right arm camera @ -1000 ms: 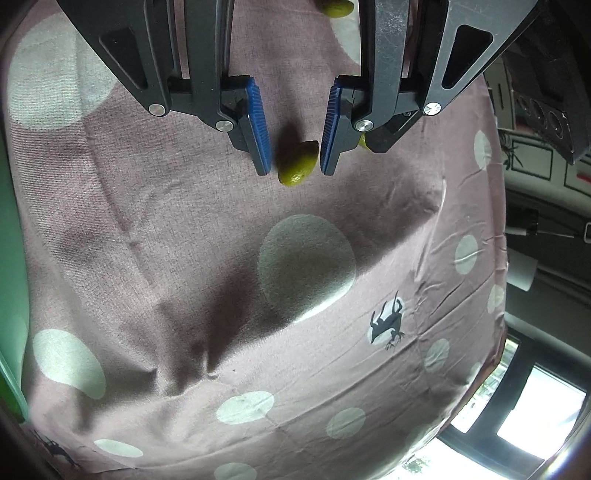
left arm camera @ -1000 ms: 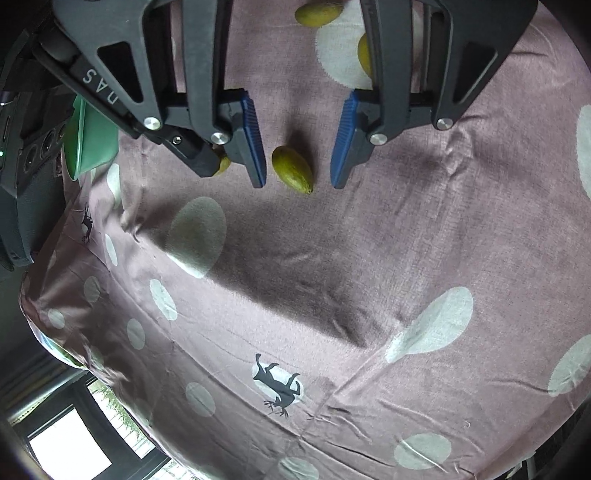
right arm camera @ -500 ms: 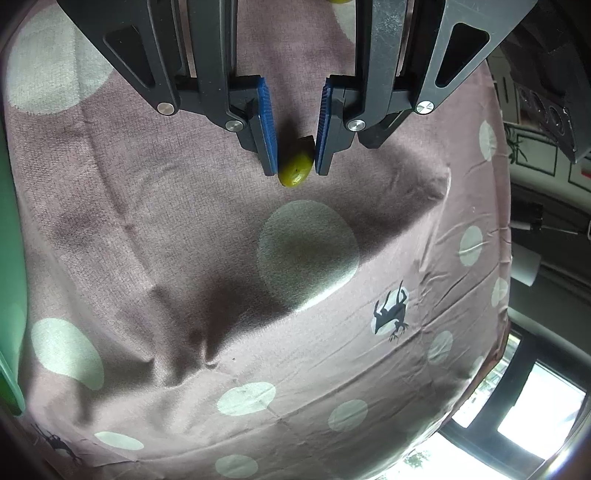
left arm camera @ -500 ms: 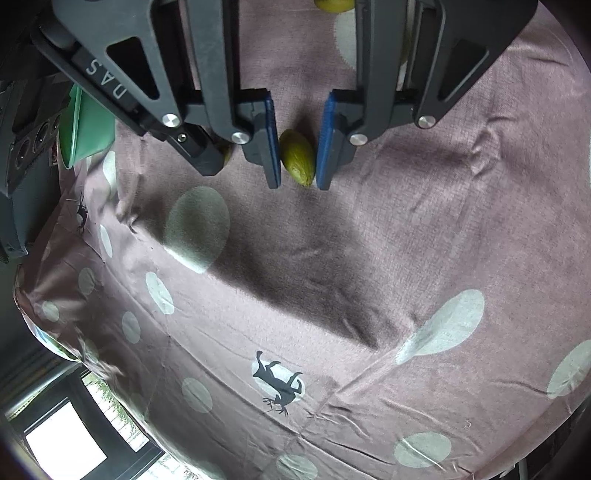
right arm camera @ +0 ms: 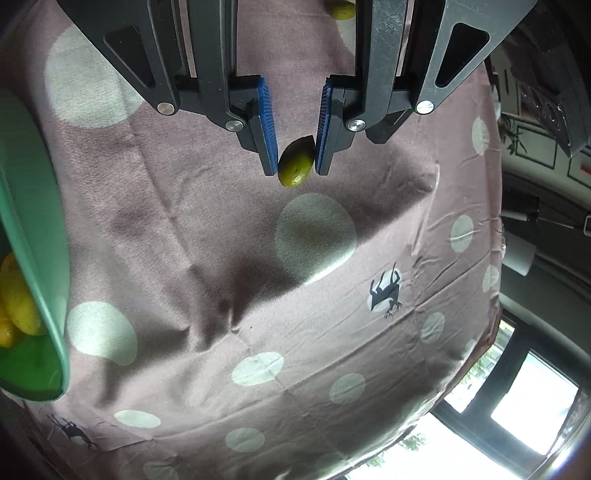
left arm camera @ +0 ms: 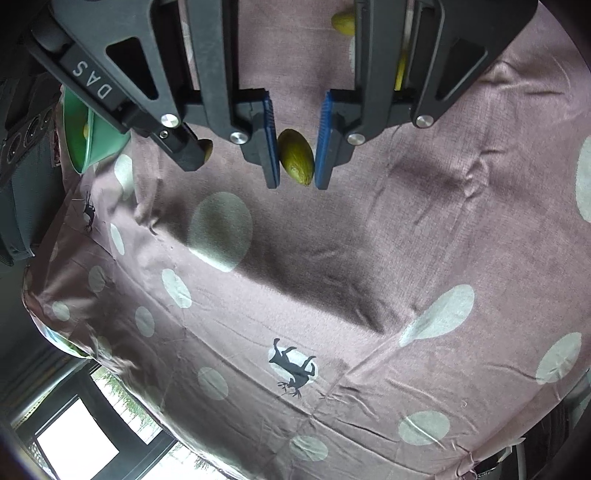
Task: Organize fruits
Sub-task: 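Carry the small green fruits in both tools over the green bowl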
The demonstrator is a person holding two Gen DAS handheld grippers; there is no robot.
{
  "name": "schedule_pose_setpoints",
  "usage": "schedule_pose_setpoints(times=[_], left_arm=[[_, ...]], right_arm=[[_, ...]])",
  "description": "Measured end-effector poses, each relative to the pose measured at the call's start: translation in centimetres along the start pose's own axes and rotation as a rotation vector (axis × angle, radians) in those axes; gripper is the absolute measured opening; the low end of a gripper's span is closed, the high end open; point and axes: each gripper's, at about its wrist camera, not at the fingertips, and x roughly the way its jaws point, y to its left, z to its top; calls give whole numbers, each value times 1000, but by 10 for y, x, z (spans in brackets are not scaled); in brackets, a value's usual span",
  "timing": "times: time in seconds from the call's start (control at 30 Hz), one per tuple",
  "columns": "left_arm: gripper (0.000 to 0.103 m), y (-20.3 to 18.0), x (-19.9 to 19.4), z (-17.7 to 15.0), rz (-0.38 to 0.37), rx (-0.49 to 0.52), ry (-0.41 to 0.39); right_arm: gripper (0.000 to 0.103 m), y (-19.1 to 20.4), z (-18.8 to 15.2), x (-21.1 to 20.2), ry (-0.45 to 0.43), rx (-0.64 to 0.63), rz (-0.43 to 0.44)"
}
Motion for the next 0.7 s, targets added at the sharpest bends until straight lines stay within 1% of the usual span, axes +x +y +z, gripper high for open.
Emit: schedule_pose_setpoints(times=[0.23,0.3,0.5,0.53,0.6,0.63,0.7], left_arm=[[19,-18,-22,-9,-21,58,-59],[14,-24,-28,-12,-39,74,-71],[14,-42,-42,-20,-71,137,-120],[15,-44,-40,-21,-56,157,-116],[13,-41,-35,-22,-8,158,-104],[14,-40,-33,-21,-10,162,-95],[14,-40,-30,-21,-43,182,-70]], right_arm=[[23,-9,1,-38,-95,2,8],[23,-13,0,-48,-118,2,11],[23,-24,-3,-74,-189,5,-11],[23,-26,-3,-76,-191,4,-10],[23,-30,-3,-80,-193,9,-10],[23,-33,-3,-82,-197,13,-12],[23,-38,-3,-86,-205,25,-16]])
